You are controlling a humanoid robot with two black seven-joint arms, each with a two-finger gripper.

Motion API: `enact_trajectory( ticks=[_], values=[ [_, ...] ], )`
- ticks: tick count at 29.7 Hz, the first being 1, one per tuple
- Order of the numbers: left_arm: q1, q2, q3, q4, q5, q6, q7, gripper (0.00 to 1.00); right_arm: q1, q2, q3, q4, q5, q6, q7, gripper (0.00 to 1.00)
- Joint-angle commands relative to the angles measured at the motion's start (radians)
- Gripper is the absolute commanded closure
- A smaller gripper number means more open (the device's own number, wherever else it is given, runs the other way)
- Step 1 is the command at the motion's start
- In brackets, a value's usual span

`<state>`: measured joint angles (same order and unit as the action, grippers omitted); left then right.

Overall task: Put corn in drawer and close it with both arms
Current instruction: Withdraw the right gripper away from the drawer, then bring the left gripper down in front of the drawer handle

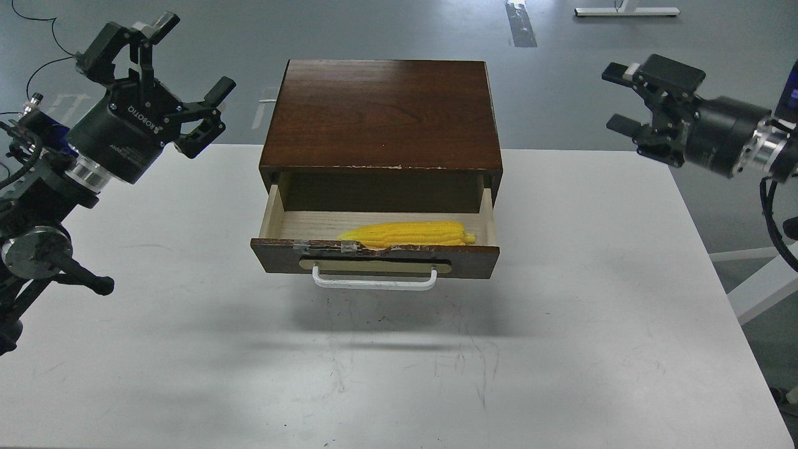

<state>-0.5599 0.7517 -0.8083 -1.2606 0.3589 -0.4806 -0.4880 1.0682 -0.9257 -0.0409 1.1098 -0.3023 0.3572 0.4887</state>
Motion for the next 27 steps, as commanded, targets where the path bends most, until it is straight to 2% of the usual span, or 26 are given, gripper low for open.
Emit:
enact_trajectory(
  ticks=[1, 4, 7, 13, 17, 19, 20, 21, 22, 24, 25, 27],
  values=[
    [-0.023, 0.0, 0.001, 0.003, 0.087, -0.006, -0.001, 0.0, -0.144, 0.025, 0.05, -0.073, 0.139, 0.0, 0.0, 0.0],
    [-0.054, -0.017, 0.008, -0.025, 0.24, -0.008, -0.001, 0.0, -0.244, 0.102, 0.123, -0.155, 0.225, 0.0, 0.0, 0.0],
    [-0.077, -0.035, 0.009, -0.117, 0.406, -0.008, -0.001, 0.0, -0.299, 0.142, 0.162, -0.214, 0.235, 0.0, 0.0, 0.0],
    [-0.135, -0.138, 0.017, -0.279, 0.823, -0.008, -0.001, 0.02, -0.356, 0.168, 0.202, -0.225, 0.235, 0.0, 0.0, 0.0],
    [-0.135, -0.229, 0.032, -0.349, 0.992, -0.008, -0.001, 0.11, -0.359, 0.168, 0.202, -0.225, 0.235, 0.0, 0.0, 0.0],
    [-0.135, -0.247, 0.061, -0.364, 1.015, -0.008, -0.001, 0.21, -0.364, 0.168, 0.202, -0.225, 0.235, 0.0, 0.0, 0.0],
    [-0.135, -0.261, 0.101, -0.378, 1.02, -0.008, -0.001, 0.42, -0.366, 0.166, 0.202, -0.225, 0.235, -0.001, 0.0, 0.0],
    [-0.135, -0.267, 0.116, -0.382, 1.02, -0.008, -0.001, 0.51, -0.366, 0.166, 0.202, -0.225, 0.235, -0.001, 0.0, 0.0],
    [-0.126, -0.279, 0.142, -0.391, 1.02, -0.008, -0.001, 0.66, -0.367, 0.166, 0.202, -0.226, 0.235, -0.001, 0.0, 0.0],
    [-0.109, -0.278, 0.175, -0.407, 1.02, -0.008, -0.001, 0.81, -0.373, 0.166, 0.202, -0.226, 0.233, -0.001, 0.0, 0.0],
    [-0.085, -0.272, 0.196, -0.413, 1.02, -0.008, -0.001, 1.0, -0.378, 0.166, 0.202, -0.226, 0.233, -0.001, 0.0, 0.0],
    [-0.055, -0.272, 0.208, -0.413, 1.02, -0.008, -0.001, 1.0, -0.379, 0.166, 0.202, -0.226, 0.233, -0.001, 0.0, 0.0]
  ],
)
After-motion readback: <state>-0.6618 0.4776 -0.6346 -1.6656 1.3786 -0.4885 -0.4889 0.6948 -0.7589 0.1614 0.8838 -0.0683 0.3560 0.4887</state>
